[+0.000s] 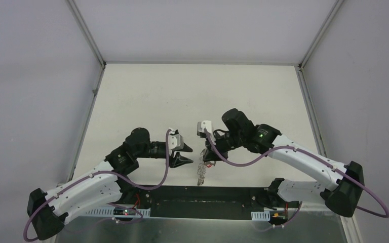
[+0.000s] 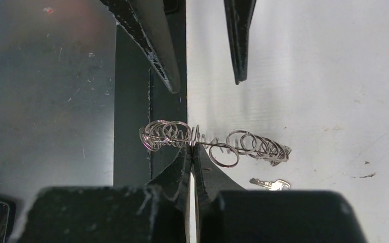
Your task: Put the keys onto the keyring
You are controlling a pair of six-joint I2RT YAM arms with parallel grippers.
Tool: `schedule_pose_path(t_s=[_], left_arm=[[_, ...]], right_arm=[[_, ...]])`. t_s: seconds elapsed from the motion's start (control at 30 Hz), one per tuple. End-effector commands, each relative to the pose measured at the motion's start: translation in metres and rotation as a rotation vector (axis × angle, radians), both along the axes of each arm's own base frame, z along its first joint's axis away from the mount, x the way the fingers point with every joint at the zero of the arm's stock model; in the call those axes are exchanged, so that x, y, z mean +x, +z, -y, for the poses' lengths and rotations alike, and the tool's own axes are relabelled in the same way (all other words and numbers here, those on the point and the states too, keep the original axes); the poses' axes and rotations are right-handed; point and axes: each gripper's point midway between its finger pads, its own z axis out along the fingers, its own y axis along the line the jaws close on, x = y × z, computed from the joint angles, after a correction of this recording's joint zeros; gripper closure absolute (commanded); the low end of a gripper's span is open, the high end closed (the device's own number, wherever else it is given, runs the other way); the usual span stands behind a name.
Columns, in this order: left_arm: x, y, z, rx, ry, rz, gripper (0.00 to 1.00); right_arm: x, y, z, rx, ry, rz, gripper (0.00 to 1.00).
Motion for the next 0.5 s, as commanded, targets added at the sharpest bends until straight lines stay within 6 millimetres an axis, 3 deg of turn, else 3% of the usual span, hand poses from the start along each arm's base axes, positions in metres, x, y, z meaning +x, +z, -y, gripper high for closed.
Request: schedule_pose_path(t_s=[0.0, 0.47], left_arm=[[0.002, 0.017, 0.009, -0.022, -0.028, 0.045, 0.55], [-0.009, 0.006, 0.041, -0.062, -0.117, 0.010, 0.65]], right_arm=[[-0.002, 0.011, -0.001, -0.019, 0.039, 0.030, 1.00], [-0.006, 0.007, -0.008, 0.013, 0.038, 0.016, 1.00]])
